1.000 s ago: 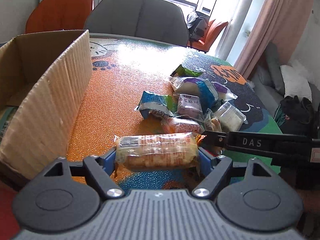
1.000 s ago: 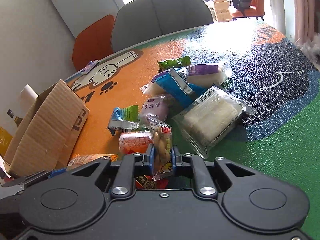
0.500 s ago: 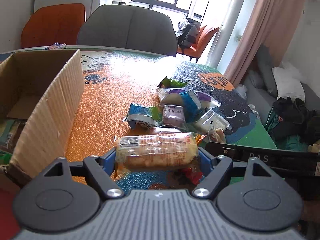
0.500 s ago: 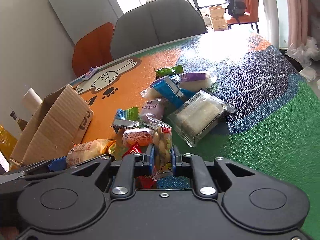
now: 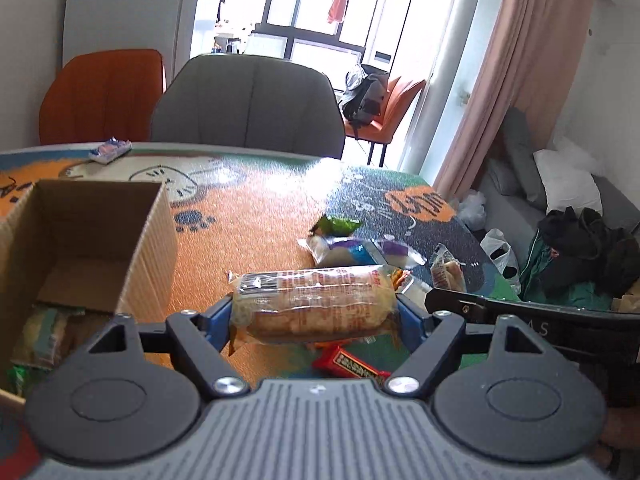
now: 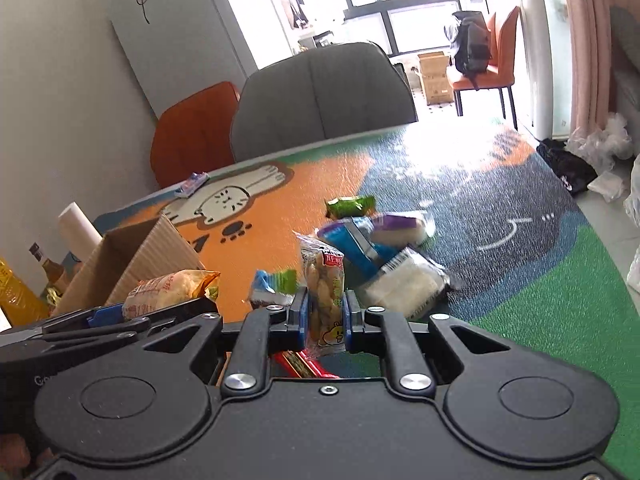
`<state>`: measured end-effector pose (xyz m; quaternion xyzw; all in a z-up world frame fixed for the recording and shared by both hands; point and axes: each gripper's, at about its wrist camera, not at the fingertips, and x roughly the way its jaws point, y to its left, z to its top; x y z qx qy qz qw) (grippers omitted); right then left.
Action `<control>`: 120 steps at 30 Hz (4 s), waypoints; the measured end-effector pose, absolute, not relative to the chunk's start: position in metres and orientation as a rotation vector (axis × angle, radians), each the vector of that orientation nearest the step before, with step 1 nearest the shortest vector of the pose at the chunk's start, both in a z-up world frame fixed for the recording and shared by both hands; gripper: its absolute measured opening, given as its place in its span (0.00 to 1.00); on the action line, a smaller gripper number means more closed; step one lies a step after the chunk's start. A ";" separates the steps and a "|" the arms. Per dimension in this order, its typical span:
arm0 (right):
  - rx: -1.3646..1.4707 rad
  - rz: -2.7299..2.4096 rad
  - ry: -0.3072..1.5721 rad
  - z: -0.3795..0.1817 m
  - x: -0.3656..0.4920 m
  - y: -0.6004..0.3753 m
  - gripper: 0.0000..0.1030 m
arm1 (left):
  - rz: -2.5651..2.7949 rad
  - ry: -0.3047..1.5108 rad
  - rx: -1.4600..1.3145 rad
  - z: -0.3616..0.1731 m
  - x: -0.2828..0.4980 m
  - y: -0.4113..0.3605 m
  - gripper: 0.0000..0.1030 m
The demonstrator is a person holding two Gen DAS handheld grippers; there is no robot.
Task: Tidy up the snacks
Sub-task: 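Lift the cake bar with the left gripper while the right gripper grasps a peanut packet, then carry both snacks over the box and open both grippers to drop them, then move both open tools back toward the remaining snack pile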
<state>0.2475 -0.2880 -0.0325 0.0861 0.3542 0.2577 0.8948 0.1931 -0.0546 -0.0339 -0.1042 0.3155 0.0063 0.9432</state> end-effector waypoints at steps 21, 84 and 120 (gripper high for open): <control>0.151 0.669 0.670 0.001 0.237 -0.210 0.14 | 0.083 0.597 -0.192 0.002 0.171 0.013 0.77; 0.184 0.705 0.742 -0.004 0.229 -0.170 0.57 | 0.243 0.638 -0.357 -0.021 0.139 0.095 0.95; 0.293 0.503 0.787 -0.034 0.237 -0.323 1.00 | 0.055 0.660 -0.273 -0.021 0.177 -0.045 0.99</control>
